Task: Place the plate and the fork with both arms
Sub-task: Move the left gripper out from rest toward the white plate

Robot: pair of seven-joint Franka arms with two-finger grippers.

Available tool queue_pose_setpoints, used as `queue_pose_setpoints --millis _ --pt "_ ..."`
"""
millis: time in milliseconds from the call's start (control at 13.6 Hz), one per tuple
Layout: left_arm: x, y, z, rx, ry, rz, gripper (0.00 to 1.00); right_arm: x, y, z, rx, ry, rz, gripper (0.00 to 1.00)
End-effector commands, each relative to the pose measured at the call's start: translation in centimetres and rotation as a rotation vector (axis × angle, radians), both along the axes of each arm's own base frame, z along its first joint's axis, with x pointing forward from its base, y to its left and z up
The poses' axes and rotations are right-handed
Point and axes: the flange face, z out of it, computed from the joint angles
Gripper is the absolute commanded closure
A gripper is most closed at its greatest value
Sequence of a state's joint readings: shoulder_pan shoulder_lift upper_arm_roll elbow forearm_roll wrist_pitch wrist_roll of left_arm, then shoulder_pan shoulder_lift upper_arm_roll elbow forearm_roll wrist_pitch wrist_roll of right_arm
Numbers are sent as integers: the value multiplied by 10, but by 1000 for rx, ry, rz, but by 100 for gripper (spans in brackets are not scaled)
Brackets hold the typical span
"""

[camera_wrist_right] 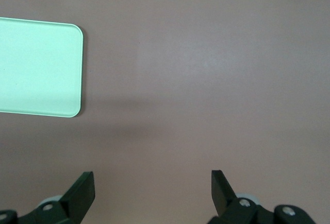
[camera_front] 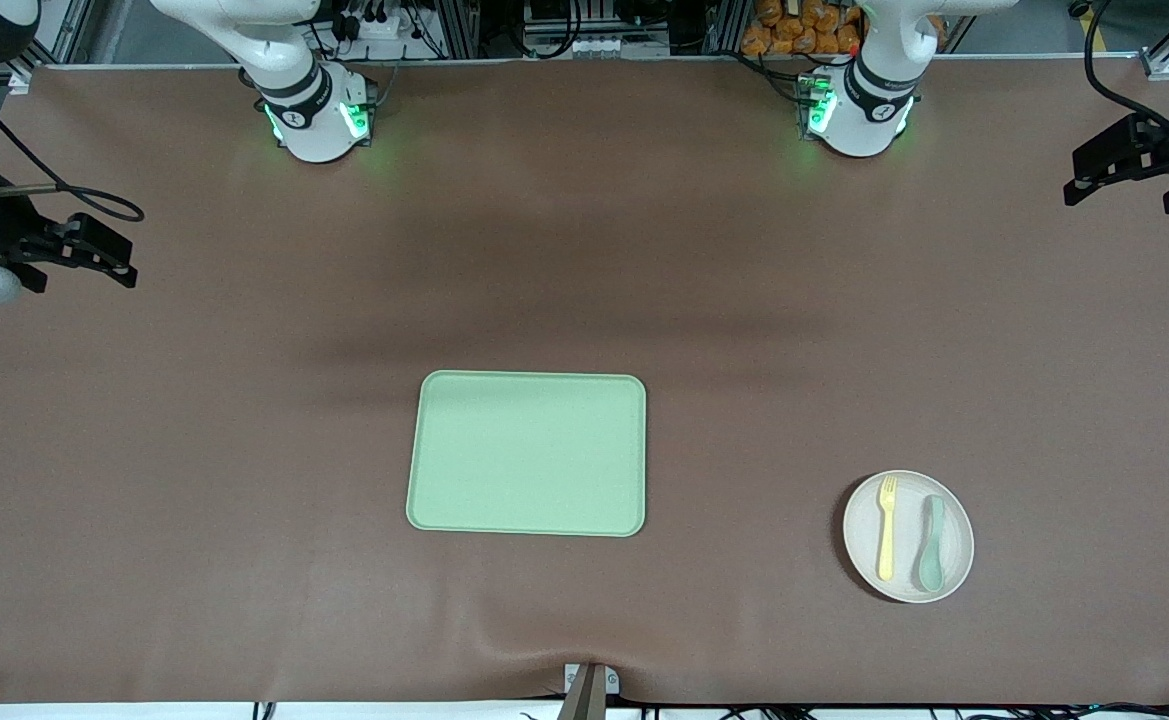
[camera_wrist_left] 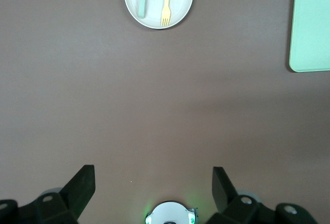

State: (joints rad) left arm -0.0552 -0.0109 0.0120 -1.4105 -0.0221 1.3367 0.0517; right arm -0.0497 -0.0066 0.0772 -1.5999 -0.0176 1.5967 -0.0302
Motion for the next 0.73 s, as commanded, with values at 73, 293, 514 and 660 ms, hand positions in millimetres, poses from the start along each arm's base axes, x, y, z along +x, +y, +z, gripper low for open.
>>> queue_pose_setpoints --millis 73,293,514,660 --pt "-3 2 5 28 -1 8 0 -1 -4 2 8 -1 -7 0" --pt "-1 3 3 30 3 13 0 -1 -3 3 8 -2 -6 0" --pt "-1 3 2 32 5 19 0 -1 -4 3 8 -2 -7 0" --pt "-1 3 3 31 3 20 0 -1 -4 3 8 -2 -7 0"
